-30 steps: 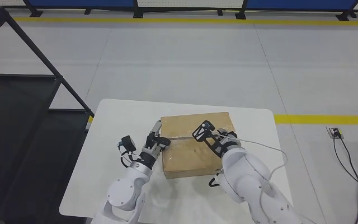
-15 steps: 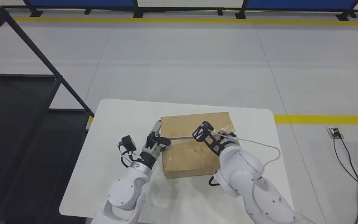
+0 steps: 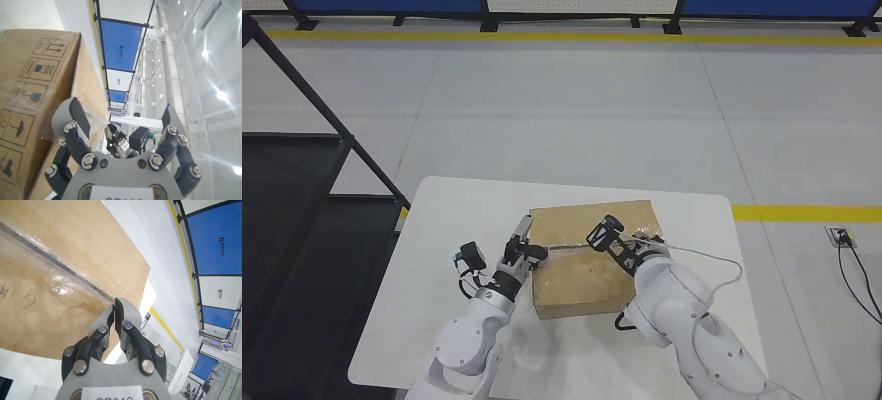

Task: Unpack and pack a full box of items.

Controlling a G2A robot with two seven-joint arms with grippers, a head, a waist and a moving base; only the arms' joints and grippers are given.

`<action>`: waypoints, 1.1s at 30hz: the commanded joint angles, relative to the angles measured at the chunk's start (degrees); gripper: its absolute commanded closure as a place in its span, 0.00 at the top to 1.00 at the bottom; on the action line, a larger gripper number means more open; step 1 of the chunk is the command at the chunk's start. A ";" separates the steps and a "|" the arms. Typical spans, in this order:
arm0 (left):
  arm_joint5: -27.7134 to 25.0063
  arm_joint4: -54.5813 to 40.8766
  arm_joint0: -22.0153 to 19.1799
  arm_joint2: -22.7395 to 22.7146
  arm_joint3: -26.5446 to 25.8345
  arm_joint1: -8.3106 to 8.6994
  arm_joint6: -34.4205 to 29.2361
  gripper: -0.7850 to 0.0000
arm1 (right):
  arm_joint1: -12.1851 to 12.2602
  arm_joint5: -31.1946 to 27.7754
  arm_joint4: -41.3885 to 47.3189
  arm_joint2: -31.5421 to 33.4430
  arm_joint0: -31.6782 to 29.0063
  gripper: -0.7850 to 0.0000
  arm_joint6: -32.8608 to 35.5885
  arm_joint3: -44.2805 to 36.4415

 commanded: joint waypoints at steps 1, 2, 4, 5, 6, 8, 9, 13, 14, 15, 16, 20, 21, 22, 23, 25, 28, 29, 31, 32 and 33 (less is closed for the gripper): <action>0.00 -0.01 0.06 -0.04 -0.06 0.00 0.01 1.00 | -0.16 -0.16 -0.13 0.06 0.04 0.14 -0.02 0.04; 0.01 0.00 0.09 -0.07 -0.10 0.00 -0.01 1.00 | -0.24 -0.20 -0.19 0.10 0.01 0.14 -0.01 0.10; 0.02 0.01 0.14 -0.11 -0.15 0.00 -0.04 1.00 | -0.37 -0.26 -0.24 0.21 -0.02 0.15 0.08 0.11; 0.03 0.02 0.18 -0.14 -0.19 0.00 -0.07 1.00 | -0.46 -0.31 -0.27 0.35 -0.06 0.15 0.13 0.09; 0.04 0.02 0.20 -0.15 -0.22 0.00 -0.08 1.00 | -0.49 -0.34 -0.29 0.45 -0.10 0.15 0.15 0.05; 0.04 0.04 0.27 -0.19 -0.28 0.00 -0.11 1.00 | -0.60 -0.32 -0.44 0.90 -0.33 0.16 0.22 -0.12; 0.05 0.04 0.28 -0.19 -0.30 0.00 -0.12 1.00 | -0.63 -0.37 -0.47 1.03 -0.42 0.16 0.23 -0.18; 0.05 0.07 0.37 -0.24 -0.37 0.00 -0.15 1.00 | -0.72 -0.49 -0.75 2.14 -1.17 0.21 0.50 -1.06; 0.05 0.08 0.39 -0.24 -0.39 0.00 -0.16 1.00 | -0.74 -0.57 -0.75 2.41 -1.41 0.22 0.56 -1.35; 0.05 0.08 0.41 -0.25 -0.40 0.00 -0.16 1.00 | -0.76 -0.61 -0.88 2.57 -1.72 0.23 0.65 -1.66; 0.04 0.09 0.43 -0.26 -0.41 0.00 -0.17 1.00 | -0.78 -0.64 -1.05 2.67 -2.02 0.24 0.70 -1.95; -0.02 0.20 0.49 -0.25 -0.48 0.00 -0.29 1.00 | -0.95 -0.63 -1.26 3.15 -2.89 0.24 0.99 -2.68; -0.08 0.23 0.51 -0.26 -0.47 0.00 -0.33 1.00 | -1.00 -0.65 -1.32 3.25 -3.00 0.24 0.97 -2.75; -0.13 0.19 0.53 -0.27 -0.47 0.00 -0.38 1.00 | -1.08 -0.29 -1.46 3.42 -3.14 0.24 0.55 -2.96; -0.14 0.13 0.54 -0.28 -0.47 0.00 -0.42 1.00 | -1.11 -0.10 -1.55 3.48 -3.24 0.23 0.28 -2.97; -0.17 0.11 0.56 -0.33 -0.45 -0.01 -0.37 1.00 | -1.24 0.96 -2.20 3.71 -3.42 0.22 -0.55 -3.09; -0.15 0.17 0.62 -0.36 -0.55 -0.01 -0.27 1.00 | -1.48 2.76 -4.02 3.77 -3.52 0.22 -1.03 -2.85; -0.14 0.18 0.66 -0.39 -0.59 -0.01 -0.29 1.00 | -1.57 2.84 -4.36 3.72 -3.39 0.22 -1.04 -2.62; -0.11 0.18 0.71 -0.44 -0.65 0.00 -0.33 1.00 | -1.74 2.71 -4.24 3.97 -3.01 0.22 -1.06 -2.19; -0.10 0.19 0.73 -0.48 -0.68 0.00 -0.36 1.00 | -1.82 2.73 -4.23 4.16 -2.82 0.22 -1.00 -1.99; -0.11 0.12 0.77 -0.52 -0.70 0.00 -0.29 1.00 | -1.91 3.07 -4.48 4.29 -2.68 0.22 -0.96 -1.87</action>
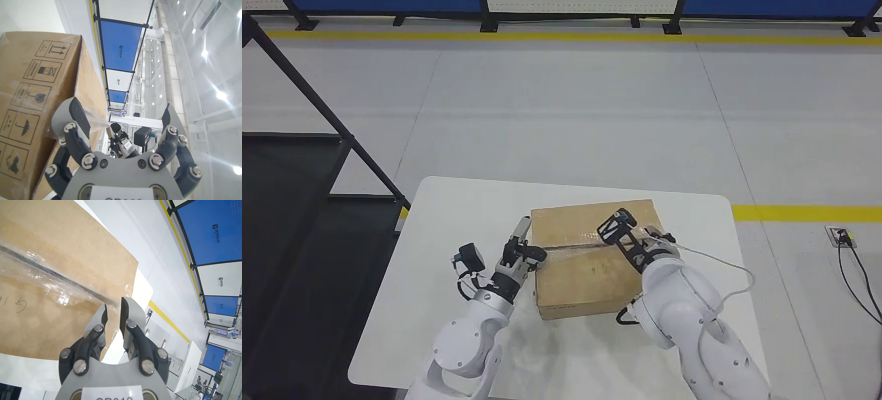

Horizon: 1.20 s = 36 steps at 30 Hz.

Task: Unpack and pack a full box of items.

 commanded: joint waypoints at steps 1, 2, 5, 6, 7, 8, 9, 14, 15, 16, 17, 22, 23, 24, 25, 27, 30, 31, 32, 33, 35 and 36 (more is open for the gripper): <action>-0.01 -0.06 0.06 -0.04 -0.04 0.00 0.06 1.00 | -0.16 0.58 -0.49 0.12 0.20 0.21 -0.02 0.30; -0.01 -0.06 0.07 -0.05 -0.07 0.00 0.06 1.00 | -0.26 0.62 -0.47 0.11 0.32 0.21 -0.11 0.54; 0.01 -0.05 0.10 -0.12 -0.09 0.00 0.01 1.00 | -0.53 0.71 -0.63 0.24 0.82 0.21 -0.56 1.31; 0.01 -0.06 0.11 -0.15 -0.09 0.00 -0.02 1.00 | -0.62 0.95 -1.28 0.21 1.07 0.21 -0.50 1.63; 0.00 -0.06 0.11 -0.17 -0.08 0.01 -0.04 1.00 | -0.74 1.12 -1.50 0.06 1.22 0.22 -0.56 1.97; 0.00 -0.06 0.11 -0.19 -0.07 0.01 -0.07 1.00 | -0.85 1.13 -1.58 -0.02 1.42 0.22 -0.54 2.31; -0.01 -0.14 0.11 -0.19 -0.06 0.00 -0.14 1.00 | -1.00 1.35 -2.01 -0.05 1.74 0.22 -0.39 2.73; -1.37 -1.40 0.52 -0.08 -1.74 -0.06 -0.82 1.00 | -1.44 1.07 -2.10 -0.07 2.20 0.21 -0.45 3.41; -1.65 -1.79 0.72 -0.14 -2.43 -0.07 -0.81 1.00 | -1.52 0.94 -2.15 -0.03 2.23 0.21 -0.56 3.44; -1.75 -2.32 0.86 -0.16 -3.06 -0.09 -0.83 1.00 | -1.59 0.83 -2.16 0.04 2.22 0.20 -0.69 3.42; -1.67 -2.67 0.90 -0.18 -3.47 -0.11 -0.81 1.00 | -1.65 0.72 -2.15 0.14 2.18 0.20 -0.77 3.42; 0.32 -2.17 -0.95 1.48 -2.49 -0.28 -1.42 1.00 | -1.93 -0.02 -2.21 0.67 1.90 0.20 -1.11 3.26; 0.72 -2.18 -1.68 1.95 -1.62 -0.37 -1.45 1.00 | -1.98 -0.14 -2.28 0.79 1.85 0.20 -1.23 3.21; 1.15 -2.26 -2.50 2.46 -0.61 -0.47 -1.35 1.00 | -2.03 -0.27 -2.27 0.91 1.76 0.20 -1.33 3.19; 1.65 -2.42 -3.65 3.12 0.85 -0.62 -1.25 1.00 | -2.09 -0.44 -2.30 1.09 1.67 0.20 -1.42 3.17; 1.97 -2.12 -5.00 4.03 2.73 -0.81 -0.95 1.00 | -2.17 -0.66 -2.30 1.28 1.56 0.20 -1.54 3.14; 1.86 -1.95 -6.55 5.38 5.57 -1.12 -0.56 1.00 | -2.32 -1.06 -2.40 1.59 1.38 0.20 -1.59 3.13; 1.74 -2.03 -6.80 5.67 6.13 -1.21 -0.48 1.00 | -2.37 -1.20 -2.46 1.66 1.34 0.20 -1.58 3.09; 1.52 -2.06 -6.97 5.85 6.65 -1.27 -0.34 1.00 | -2.42 -1.33 -2.53 1.72 1.29 0.20 -1.58 3.06; 1.43 -2.12 -7.08 6.00 7.06 -1.33 -0.23 1.00 | -2.47 -1.47 -2.62 1.78 1.25 0.20 -1.59 3.04; 1.28 -2.29 -7.20 6.11 7.58 -1.41 -0.03 1.00 | -2.58 -1.75 -2.74 1.90 1.18 0.20 -1.54 3.05; 1.20 -2.42 -7.21 6.10 7.75 -1.44 0.03 1.00 | -2.63 -1.91 -2.86 1.96 1.18 0.20 -1.51 3.05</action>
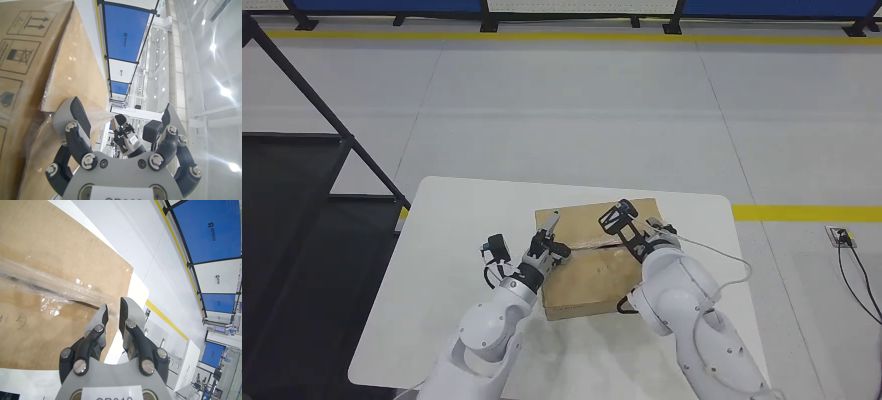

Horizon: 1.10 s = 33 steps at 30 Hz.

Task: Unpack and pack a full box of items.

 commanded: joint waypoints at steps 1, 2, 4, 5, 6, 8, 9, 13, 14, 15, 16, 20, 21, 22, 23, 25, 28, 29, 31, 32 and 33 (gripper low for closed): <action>-0.11 -0.15 0.01 -0.03 0.24 -0.04 0.08 1.00 | -0.08 -0.23 -0.18 0.17 0.01 0.21 0.09 0.10; -0.16 -0.19 0.06 -0.08 0.31 -0.06 0.13 1.00 | -0.13 -0.45 -0.23 0.27 0.07 0.21 0.07 0.19; -0.18 -0.30 0.18 -0.20 0.35 -0.09 0.27 1.00 | -0.23 -0.74 -0.17 0.54 0.20 0.22 0.06 0.43; -0.16 -0.33 0.23 -0.25 0.35 -0.10 0.31 1.00 | -0.29 -0.87 -0.12 0.66 0.27 0.22 0.10 0.57; -0.18 -0.37 0.28 -0.32 0.34 -0.11 0.36 1.00 | -0.34 -1.07 -0.22 0.74 0.36 0.23 0.20 0.72; -0.23 -0.34 0.38 -0.38 0.32 -0.12 0.34 1.00 | -0.45 -1.27 -0.21 0.93 0.46 0.25 0.45 0.96; -0.15 -0.34 0.42 -0.41 0.32 -0.13 0.33 1.00 | -0.50 -1.35 -0.27 1.02 0.52 0.25 0.64 1.07; -0.10 -0.22 0.60 -0.58 0.23 -0.16 0.42 1.00 | -0.70 -1.50 -0.28 1.48 0.53 0.27 0.98 1.18; -0.02 -0.21 0.62 -0.60 0.20 -0.17 0.42 1.00 | -0.74 -1.59 -0.33 1.59 0.46 0.27 1.00 1.11; 0.02 -0.20 0.64 -0.63 0.16 -0.18 0.40 1.00 | -0.78 -1.55 -0.36 1.78 0.38 0.27 1.12 1.06; 0.04 -0.18 0.66 -0.65 0.14 -0.18 0.39 1.00 | -0.81 -1.52 -0.45 1.95 0.30 0.28 1.30 0.97; 0.08 -0.12 0.72 -0.73 0.08 -0.22 0.31 1.00 | -0.94 -1.62 -0.63 2.65 -0.11 0.29 1.81 0.45; 0.07 -0.20 0.75 -0.74 0.06 -0.23 0.23 1.00 | -0.97 -1.55 -0.79 2.82 -0.20 0.29 2.08 0.32; 0.08 -0.21 0.75 -0.76 0.06 -0.24 0.21 1.00 | -1.00 -1.44 -1.09 2.94 -0.27 0.29 2.35 0.22; 0.10 -0.14 0.75 -0.75 0.06 -0.25 0.12 1.00 | -1.05 -1.38 -1.33 2.99 -0.34 0.29 2.59 0.15; 0.11 -0.09 0.76 -0.79 0.07 -0.26 0.03 1.00 | -1.15 -1.44 -1.47 3.05 -0.44 0.29 2.66 0.04; 0.12 -0.05 0.80 -0.82 0.04 -0.29 0.00 1.00 | -1.29 -1.01 -2.15 3.20 -0.62 0.30 2.67 -0.25; 0.12 -0.03 0.82 -0.82 0.03 -0.30 -0.01 1.00 | -1.33 -0.74 -2.43 3.25 -0.73 0.31 2.50 -0.49; 0.09 0.02 0.89 -0.83 0.01 -0.32 -0.02 1.00 | -1.41 -0.37 -2.92 3.39 -1.08 0.37 2.14 -0.85; 0.06 0.04 0.94 -0.83 0.00 -0.33 -0.02 1.00 | -1.44 -0.01 -3.45 3.48 -1.21 0.40 2.15 -1.01; 0.03 0.07 0.98 -0.82 0.02 -0.34 -0.03 1.00 | -1.49 0.34 -3.87 3.51 -1.39 0.41 2.18 -1.08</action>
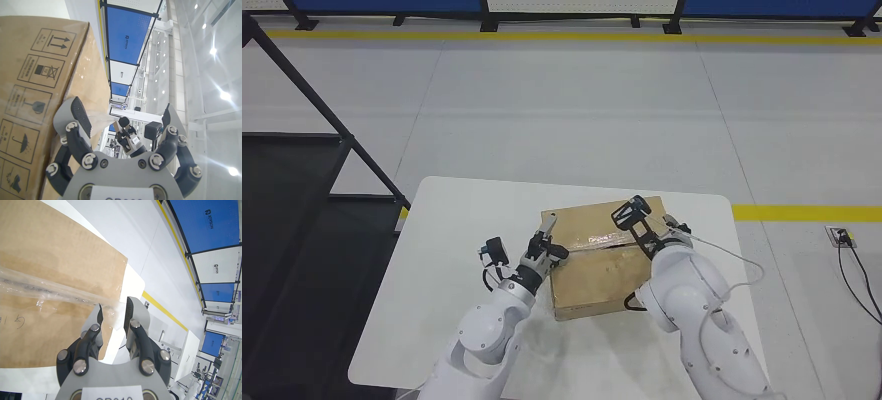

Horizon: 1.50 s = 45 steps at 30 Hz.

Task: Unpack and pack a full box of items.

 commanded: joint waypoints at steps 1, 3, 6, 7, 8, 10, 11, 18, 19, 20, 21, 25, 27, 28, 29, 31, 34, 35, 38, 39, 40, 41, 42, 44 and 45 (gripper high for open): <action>-0.10 0.05 0.09 0.02 0.03 -0.02 -0.01 1.00 | -0.08 0.51 -0.79 0.05 -0.24 0.41 0.14 -0.12; -0.07 0.18 0.17 0.04 0.07 -0.04 0.09 1.00 | -0.19 1.45 -1.89 0.20 -0.41 0.40 0.55 -0.02; -0.03 0.34 0.30 0.11 0.08 -0.07 0.05 1.00 | -0.41 2.07 -2.55 0.32 -0.53 0.38 0.51 0.20; -0.03 0.35 0.32 0.11 0.06 -0.08 0.05 1.00 | -0.45 2.38 -2.78 0.41 -0.59 0.36 0.55 0.18; -0.03 0.37 0.35 0.10 0.04 -0.09 0.04 1.00 | -0.51 2.63 -3.09 0.46 -0.69 0.36 0.57 0.14; -0.07 0.46 0.43 0.08 0.03 -0.10 0.05 1.00 | -0.63 3.04 -3.35 0.65 -0.93 0.35 0.33 -0.26; -0.08 0.58 0.48 0.09 0.01 -0.10 0.05 1.00 | -0.68 3.40 -3.55 0.80 -1.12 0.35 0.14 -0.50; -0.07 0.89 0.87 -0.11 -0.15 -0.11 -0.05 1.00 | -1.08 4.20 -2.54 1.84 -2.44 0.45 -0.76 -2.52; -0.12 0.87 0.90 -0.13 -0.20 -0.12 0.00 1.00 | -1.11 3.66 -1.98 2.02 -2.64 0.45 -1.00 -2.81; -0.32 0.87 0.95 -0.17 -0.31 -0.13 0.05 1.00 | -1.13 3.35 -1.90 2.28 -2.79 0.45 -1.04 -3.02; -0.81 0.47 1.04 -0.26 -0.72 -0.17 0.20 1.00 | -1.15 3.15 -1.96 2.45 -2.94 0.45 -1.01 -3.14; -1.50 -2.08 1.73 -0.30 -3.68 -0.37 0.30 1.00 | -1.31 2.78 -1.98 2.76 -3.36 0.46 -1.18 -3.38; -1.20 -2.83 1.82 -0.01 -4.60 -0.46 0.24 1.00 | -1.41 2.59 -1.78 2.91 -3.48 0.46 -1.26 -3.36; -1.05 -2.83 1.74 0.29 -4.68 -0.52 0.38 1.00 | -1.45 2.50 -1.75 3.01 -3.50 0.46 -1.31 -3.33; -0.90 -2.73 1.59 0.75 -4.49 -0.60 0.52 1.00 | -1.50 2.41 -1.73 3.08 -3.52 0.46 -1.38 -3.31; -1.18 -2.27 0.97 1.75 -3.49 -0.80 1.00 1.00 | -1.58 2.14 -1.73 3.19 -3.53 0.46 -1.50 -3.26; -1.89 -2.67 -0.53 3.08 -0.82 -1.26 2.38 1.00 | -1.72 1.86 -1.53 3.38 -3.57 0.45 -1.62 -3.25; -2.36 -2.42 -1.07 3.59 0.31 -1.41 2.85 1.00 | -1.75 1.69 -1.54 3.42 -3.57 0.45 -1.73 -3.27; -3.35 -2.05 -2.46 4.76 3.19 -1.85 4.24 1.00 | -1.87 1.41 -1.51 3.62 -3.62 0.46 -1.90 -3.27; -3.59 -1.99 -2.69 4.99 3.74 -1.95 4.46 1.00 | -1.91 1.33 -1.54 3.70 -3.60 0.46 -1.91 -3.26; -3.76 -1.86 -2.82 5.11 4.12 -2.01 4.54 1.00 | -1.94 1.26 -1.59 3.78 -3.58 0.47 -1.93 -3.24; -3.81 -1.77 -2.89 5.05 4.50 -2.04 4.61 1.00 | -1.98 1.16 -1.61 3.89 -3.55 0.47 -1.95 -3.23; -3.80 -1.68 -2.93 4.89 4.84 -2.05 4.70 1.00 | -2.01 1.13 -1.66 4.06 -3.53 0.47 -1.89 -3.22; -3.80 -1.62 -2.90 4.51 5.35 -2.06 4.75 1.00 | -2.06 0.88 -1.68 4.37 -3.48 0.47 -1.77 -3.29; -3.74 -1.59 -2.84 4.33 5.54 -2.05 4.75 1.00 | -2.09 0.91 -1.83 4.58 -3.43 0.47 -1.73 -3.31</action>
